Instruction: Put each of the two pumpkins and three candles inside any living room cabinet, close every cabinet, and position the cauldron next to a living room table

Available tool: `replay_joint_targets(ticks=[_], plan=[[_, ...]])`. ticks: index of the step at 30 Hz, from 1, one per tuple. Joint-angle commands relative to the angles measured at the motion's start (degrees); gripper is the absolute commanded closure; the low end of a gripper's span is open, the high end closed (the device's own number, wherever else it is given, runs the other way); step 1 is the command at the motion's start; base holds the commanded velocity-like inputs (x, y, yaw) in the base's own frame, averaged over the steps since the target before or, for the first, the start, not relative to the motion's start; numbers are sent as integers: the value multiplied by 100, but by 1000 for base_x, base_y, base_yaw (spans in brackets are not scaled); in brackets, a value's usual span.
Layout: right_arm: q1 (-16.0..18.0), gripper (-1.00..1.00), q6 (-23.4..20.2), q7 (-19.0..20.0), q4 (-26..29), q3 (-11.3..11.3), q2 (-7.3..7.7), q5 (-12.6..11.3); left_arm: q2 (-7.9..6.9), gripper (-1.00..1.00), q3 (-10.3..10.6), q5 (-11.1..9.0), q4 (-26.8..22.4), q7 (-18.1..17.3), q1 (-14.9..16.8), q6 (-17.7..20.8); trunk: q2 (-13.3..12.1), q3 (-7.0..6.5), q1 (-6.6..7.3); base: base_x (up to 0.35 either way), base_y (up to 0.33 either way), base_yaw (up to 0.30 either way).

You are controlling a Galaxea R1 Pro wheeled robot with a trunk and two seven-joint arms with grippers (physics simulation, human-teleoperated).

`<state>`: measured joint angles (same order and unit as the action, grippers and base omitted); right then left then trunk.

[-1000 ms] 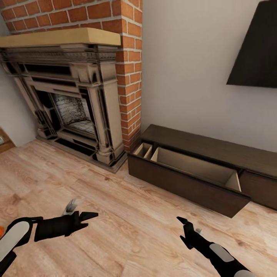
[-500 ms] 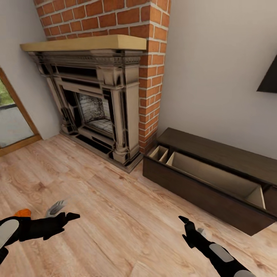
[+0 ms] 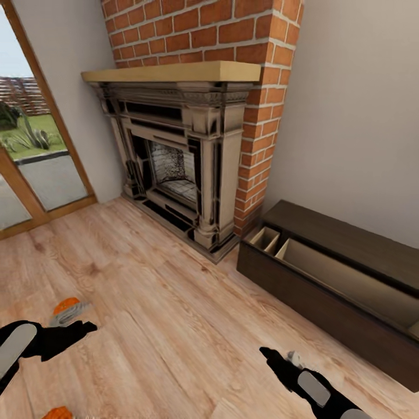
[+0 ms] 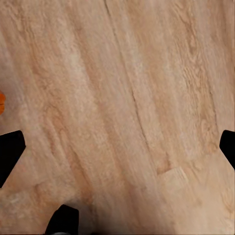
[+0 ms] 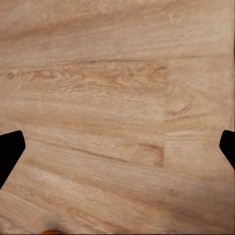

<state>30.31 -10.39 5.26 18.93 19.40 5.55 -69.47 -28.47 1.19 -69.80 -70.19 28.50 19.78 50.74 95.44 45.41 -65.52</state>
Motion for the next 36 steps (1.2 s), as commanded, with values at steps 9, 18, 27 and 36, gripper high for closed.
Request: replay_joint_targets(ticks=[9,18,27,36], plan=[[2,-100,98,-211,19,62,-105,447,-12,-100,13,705,461,51,253,-20,-360,-137,199,0,0,293],[2,-100,374,-105,60,52,-106,451,-66,-100,15,903,471,43,254,-19,-641,-247,353,0,0,292],[2,-100,389,105,70,40,-81,436,-136,-100,-230,1281,472,-17,247,-4,-641,-207,353,0,0,266],[2,-100,419,153,86,66,-106,480,-190,-100,-525,1362,464,-22,233,9,-641,-159,353,0,0,245]])
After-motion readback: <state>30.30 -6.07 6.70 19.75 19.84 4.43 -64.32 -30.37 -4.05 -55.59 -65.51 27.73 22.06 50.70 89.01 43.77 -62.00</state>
